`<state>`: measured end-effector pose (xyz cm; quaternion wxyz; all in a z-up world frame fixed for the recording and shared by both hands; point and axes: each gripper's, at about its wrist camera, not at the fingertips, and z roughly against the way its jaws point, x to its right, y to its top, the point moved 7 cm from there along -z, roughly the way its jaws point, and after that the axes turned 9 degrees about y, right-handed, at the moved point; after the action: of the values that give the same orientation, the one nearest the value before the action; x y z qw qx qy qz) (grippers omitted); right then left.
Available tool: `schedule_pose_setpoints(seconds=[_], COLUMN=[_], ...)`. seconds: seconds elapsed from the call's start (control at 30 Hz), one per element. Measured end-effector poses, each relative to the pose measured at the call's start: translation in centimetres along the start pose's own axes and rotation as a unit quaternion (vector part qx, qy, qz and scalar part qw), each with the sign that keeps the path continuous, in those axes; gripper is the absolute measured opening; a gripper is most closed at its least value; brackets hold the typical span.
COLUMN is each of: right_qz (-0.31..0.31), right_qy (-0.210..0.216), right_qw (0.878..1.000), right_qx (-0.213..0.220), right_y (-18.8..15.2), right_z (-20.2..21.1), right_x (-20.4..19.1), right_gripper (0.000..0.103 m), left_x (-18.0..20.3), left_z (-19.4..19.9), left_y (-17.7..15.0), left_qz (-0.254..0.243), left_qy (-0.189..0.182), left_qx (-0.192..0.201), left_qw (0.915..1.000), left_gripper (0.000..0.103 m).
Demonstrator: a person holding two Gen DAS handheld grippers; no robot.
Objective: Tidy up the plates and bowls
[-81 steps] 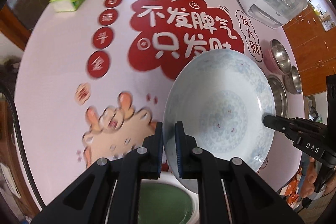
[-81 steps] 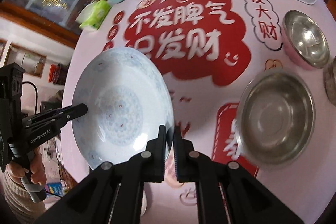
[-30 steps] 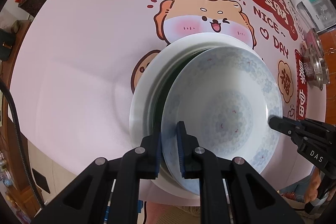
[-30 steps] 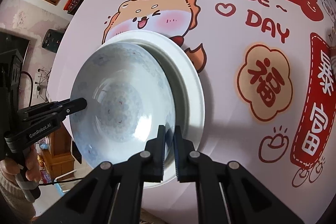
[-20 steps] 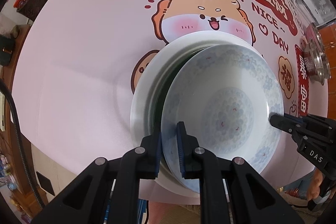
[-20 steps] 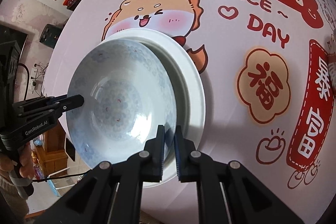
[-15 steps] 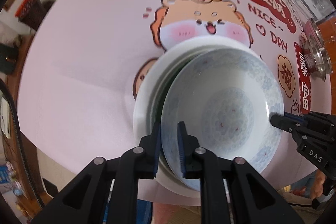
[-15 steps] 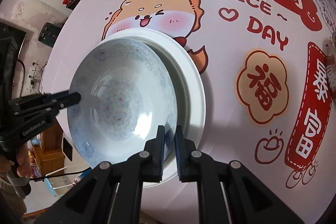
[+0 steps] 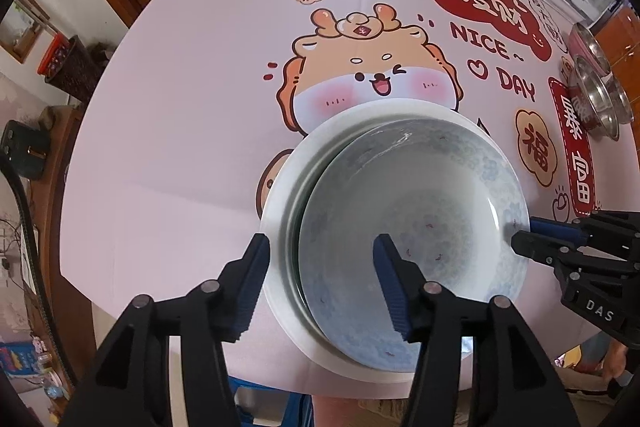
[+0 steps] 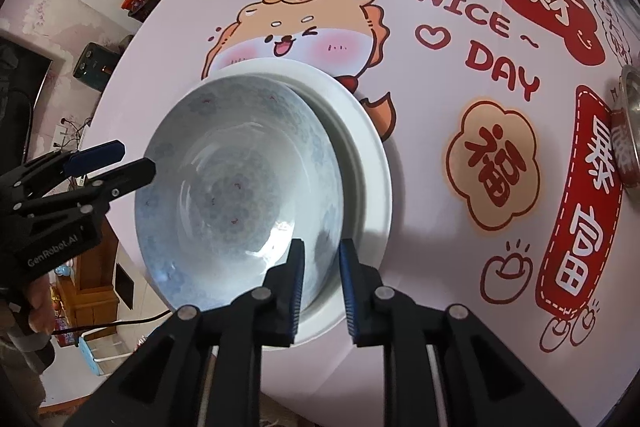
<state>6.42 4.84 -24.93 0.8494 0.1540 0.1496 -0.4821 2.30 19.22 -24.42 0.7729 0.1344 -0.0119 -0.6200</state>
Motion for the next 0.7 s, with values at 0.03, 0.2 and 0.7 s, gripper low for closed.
schedule_pose_setpoints(seconds=[0.03, 0.2, 0.7], right_qz=[0.001, 0.004, -0.003], right_qy=[0.002, 0.009, 0.022], right_qw=[1.000, 1.000, 0.994], right_qx=[0.002, 0.022, 0.112], right_y=[-0.1, -0.5, -2.9], right_z=[0.3, 2.2, 11.1], right_x=[0.1, 0.3, 3.6], right_gripper=[0.018, 0.018, 0.026], left_x=[0.0, 0.9, 9.5], left_z=[0.2, 2.1, 9.9], left_y=[-0.1, 0.5, 3.4], left_qz=[-0.001, -0.001, -0.064], left_qy=[-0.001, -0.006, -0.081], left_qx=[0.001, 0.019, 0.063], left_qw=[1.0000, 0.9998, 0.9927], left_gripper=[0.053, 0.071, 0.084])
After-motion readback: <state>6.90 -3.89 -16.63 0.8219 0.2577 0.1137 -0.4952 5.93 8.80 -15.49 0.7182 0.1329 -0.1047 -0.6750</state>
